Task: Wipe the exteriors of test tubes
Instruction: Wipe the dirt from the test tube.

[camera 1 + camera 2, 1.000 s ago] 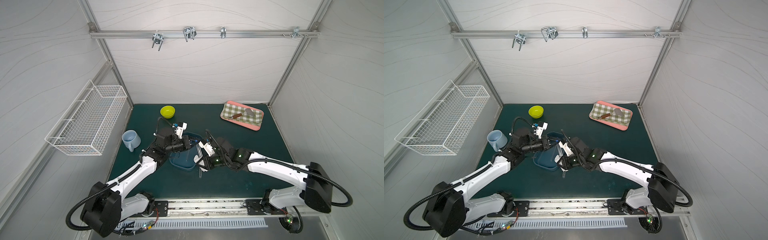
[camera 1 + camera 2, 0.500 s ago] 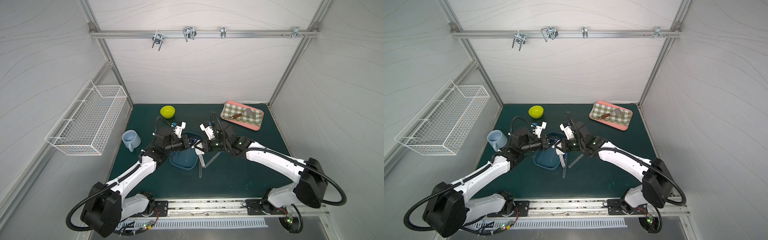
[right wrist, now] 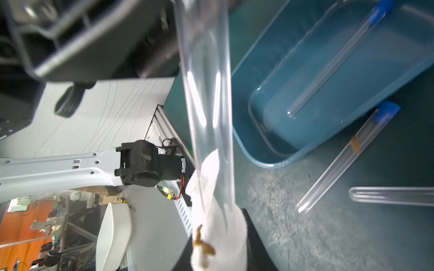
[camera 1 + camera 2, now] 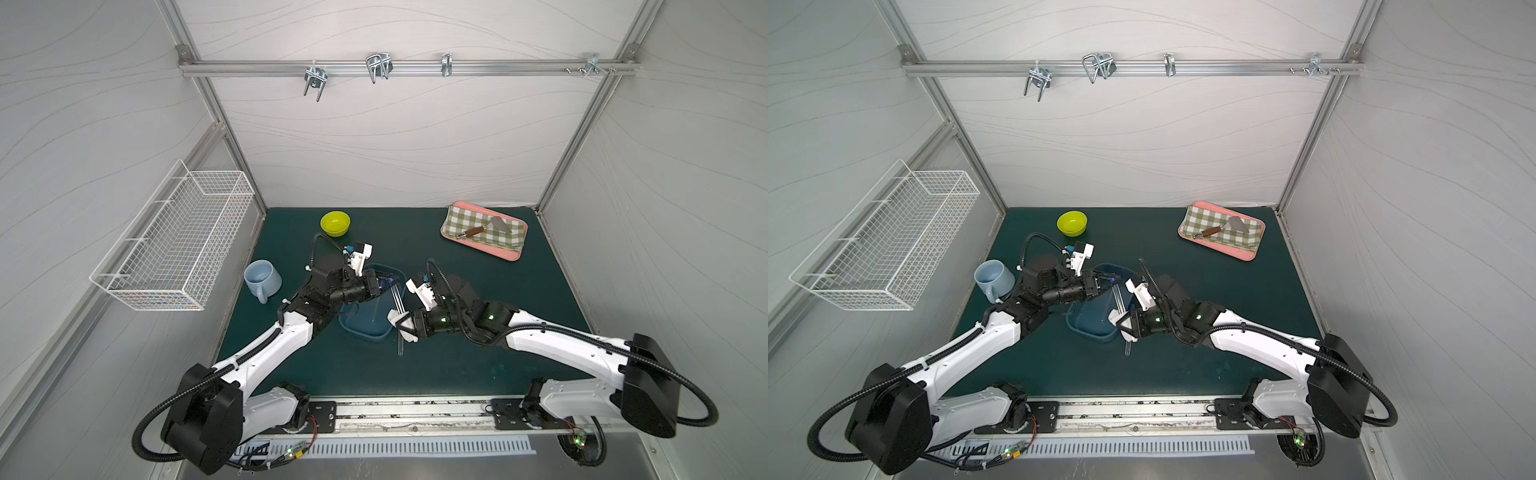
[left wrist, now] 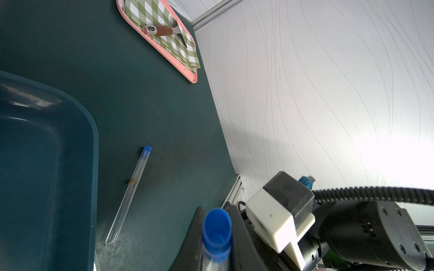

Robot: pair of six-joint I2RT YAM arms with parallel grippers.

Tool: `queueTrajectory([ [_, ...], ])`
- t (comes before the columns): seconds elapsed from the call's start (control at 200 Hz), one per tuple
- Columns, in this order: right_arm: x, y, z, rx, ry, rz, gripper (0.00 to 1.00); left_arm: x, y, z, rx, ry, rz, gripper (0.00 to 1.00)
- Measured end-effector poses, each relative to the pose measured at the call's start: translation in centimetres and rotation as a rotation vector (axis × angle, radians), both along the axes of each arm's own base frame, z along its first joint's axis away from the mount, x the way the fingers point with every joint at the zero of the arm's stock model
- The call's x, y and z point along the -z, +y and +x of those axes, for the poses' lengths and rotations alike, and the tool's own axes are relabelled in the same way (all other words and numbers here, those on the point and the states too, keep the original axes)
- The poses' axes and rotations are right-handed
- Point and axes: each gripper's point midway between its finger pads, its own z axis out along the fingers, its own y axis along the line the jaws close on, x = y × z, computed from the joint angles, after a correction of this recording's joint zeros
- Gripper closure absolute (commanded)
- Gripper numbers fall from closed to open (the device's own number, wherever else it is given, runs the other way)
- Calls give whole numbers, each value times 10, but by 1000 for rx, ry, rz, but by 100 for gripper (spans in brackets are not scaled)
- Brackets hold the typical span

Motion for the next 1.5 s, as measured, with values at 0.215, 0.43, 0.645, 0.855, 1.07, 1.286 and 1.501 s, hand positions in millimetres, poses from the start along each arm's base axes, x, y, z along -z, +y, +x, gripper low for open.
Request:
queueTrajectory([
  [0.215, -14, 10, 21, 14, -13, 21, 78, 0, 1, 1, -3, -1, 0, 95],
  [0.43, -40, 25, 60, 28, -54, 71, 79, 0, 1, 1, -4, -1, 0, 95],
  [0.645, -39, 28, 61, 15, -60, 88, 79, 3, 1, 0, -2, 14, 6, 95],
  [0.855, -23, 13, 28, 12, -46, 86, 80, 6, -2, -5, 18, 32, 11, 95],
  [1.07, 0, 0, -5, 4, -11, 41, 80, 11, -1, -5, 21, 46, 20, 95],
  [1.286, 1, -11, -17, 11, -23, 17, 83, 17, 0, -9, 44, 75, 25, 95],
  [1.501, -11, -32, -21, 52, -71, 47, 85, 13, -3, -15, 113, 122, 16, 95],
])
